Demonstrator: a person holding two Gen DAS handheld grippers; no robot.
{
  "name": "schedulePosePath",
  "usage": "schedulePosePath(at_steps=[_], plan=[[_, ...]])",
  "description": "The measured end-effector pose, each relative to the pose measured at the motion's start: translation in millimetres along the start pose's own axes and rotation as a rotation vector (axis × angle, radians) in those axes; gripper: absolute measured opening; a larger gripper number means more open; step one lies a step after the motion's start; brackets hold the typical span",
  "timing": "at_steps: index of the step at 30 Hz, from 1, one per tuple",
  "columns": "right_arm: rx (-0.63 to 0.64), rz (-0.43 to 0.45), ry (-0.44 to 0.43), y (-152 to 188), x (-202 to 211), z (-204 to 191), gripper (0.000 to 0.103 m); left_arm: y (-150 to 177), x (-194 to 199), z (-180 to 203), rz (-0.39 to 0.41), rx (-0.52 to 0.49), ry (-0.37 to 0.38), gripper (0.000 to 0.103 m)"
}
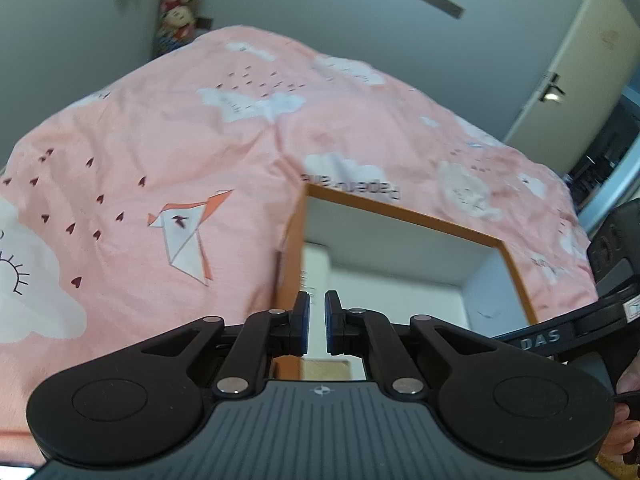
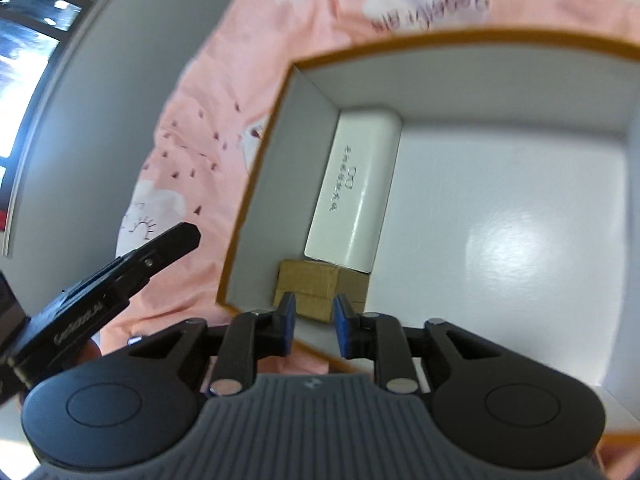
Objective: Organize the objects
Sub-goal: 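Withdraw both tools from the box toward the remaining pile of items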
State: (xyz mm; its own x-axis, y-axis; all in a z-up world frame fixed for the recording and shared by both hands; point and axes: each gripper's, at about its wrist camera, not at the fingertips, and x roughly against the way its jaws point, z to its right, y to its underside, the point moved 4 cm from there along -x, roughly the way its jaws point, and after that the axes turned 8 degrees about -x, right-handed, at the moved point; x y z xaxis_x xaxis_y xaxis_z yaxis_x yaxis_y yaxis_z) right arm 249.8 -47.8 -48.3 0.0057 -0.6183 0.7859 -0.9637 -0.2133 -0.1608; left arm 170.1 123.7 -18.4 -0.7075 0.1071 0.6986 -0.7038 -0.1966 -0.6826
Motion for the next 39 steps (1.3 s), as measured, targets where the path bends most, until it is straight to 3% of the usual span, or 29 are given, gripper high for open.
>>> schedulePosePath(at_steps=[4, 11, 21, 27, 30, 33, 39], plan=[[0.038, 0.123, -0.009, 31, 38, 3, 0.033, 12, 19, 23, -0.003, -0.060, 0.048, 0.007], [0.027, 0.240, -0.020, 97, 75, 18, 0.038, 55, 26, 46, -0.133, -0.070, 0.132, 0.007], [-0.059, 0.127, 0.087, 173, 45, 59, 0.040, 118, 18, 59, -0.359, -0.098, 0.178, 0.017], [-0.091, 0.103, 0.113, 197, 38, 75, 0.041, 138, 23, 62, -0.401, -0.095, 0.190, 0.018], [-0.061, 0.091, 0.138, 203, 36, 73, 0.047, 142, 22, 68, -0.417, -0.136, 0.171, 0.021], [-0.025, 0.087, 0.176, 208, 35, 71, 0.047, 144, 28, 68, -0.415, -0.159, 0.159, 0.022], [0.019, 0.080, 0.230, 214, 38, 80, 0.038, 159, 30, 69, -0.466, -0.221, 0.169, 0.022]])
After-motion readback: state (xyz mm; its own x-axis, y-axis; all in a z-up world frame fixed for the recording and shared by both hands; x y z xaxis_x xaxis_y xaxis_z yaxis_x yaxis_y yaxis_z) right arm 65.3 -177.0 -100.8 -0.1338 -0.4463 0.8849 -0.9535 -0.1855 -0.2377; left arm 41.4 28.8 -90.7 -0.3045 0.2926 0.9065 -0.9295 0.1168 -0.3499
